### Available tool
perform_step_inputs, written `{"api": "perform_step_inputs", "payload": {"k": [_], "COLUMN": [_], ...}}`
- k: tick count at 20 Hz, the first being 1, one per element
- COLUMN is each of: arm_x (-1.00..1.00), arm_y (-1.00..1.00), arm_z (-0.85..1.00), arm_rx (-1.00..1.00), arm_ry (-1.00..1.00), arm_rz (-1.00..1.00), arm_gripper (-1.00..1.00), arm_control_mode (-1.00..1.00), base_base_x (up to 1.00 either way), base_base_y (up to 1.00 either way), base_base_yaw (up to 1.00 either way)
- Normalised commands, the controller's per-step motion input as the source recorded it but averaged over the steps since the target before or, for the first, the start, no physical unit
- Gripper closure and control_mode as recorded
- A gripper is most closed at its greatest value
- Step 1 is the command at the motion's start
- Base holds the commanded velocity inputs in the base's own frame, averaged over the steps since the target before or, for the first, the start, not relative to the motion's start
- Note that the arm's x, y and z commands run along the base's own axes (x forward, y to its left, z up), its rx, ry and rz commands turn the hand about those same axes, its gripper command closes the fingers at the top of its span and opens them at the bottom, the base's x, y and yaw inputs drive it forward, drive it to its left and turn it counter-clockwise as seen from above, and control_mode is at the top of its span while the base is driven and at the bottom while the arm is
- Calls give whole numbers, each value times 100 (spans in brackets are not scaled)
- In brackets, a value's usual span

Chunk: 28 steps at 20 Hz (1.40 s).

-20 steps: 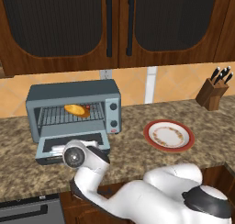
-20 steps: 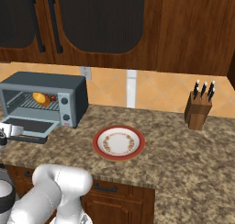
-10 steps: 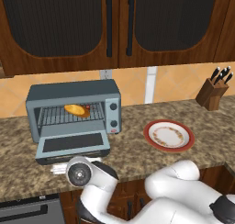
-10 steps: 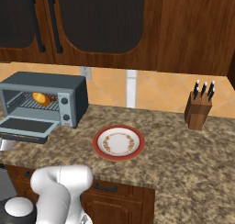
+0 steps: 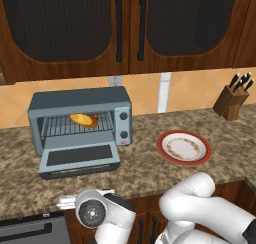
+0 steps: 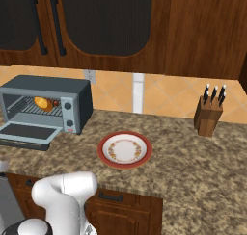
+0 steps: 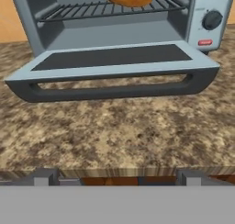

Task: Pick up the kebab skewer and baguette bread, and place them inside the toaster oven. Close the toaster oven door and start by setting the timer.

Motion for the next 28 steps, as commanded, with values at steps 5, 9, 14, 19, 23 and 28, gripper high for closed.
{"api": "perform_step_inputs", "payload": {"k": [5,9,14,19,23,28], "arm_x": [-3,4,23,39,32,30], "arm_y": [0,0,0,0,0,0], "arm_z": [-5,-4,0,0,0,0], "arm_rx": [0,0,0,0,0,0], "arm_ry": [0,0,0,0,0,0], "arm_rz": [0,0,0,0,0,0], "arm_gripper": [-100,-100,-100,-100,-100,-100], "arm_control_mode": [-100,-100,-100,-100,-100,-100], "base_base_x": [0,0,0,0,0,0], "base_base_y": [0,0,0,0,0,0], "base_base_yaw": [0,0,0,0,0,0]}}
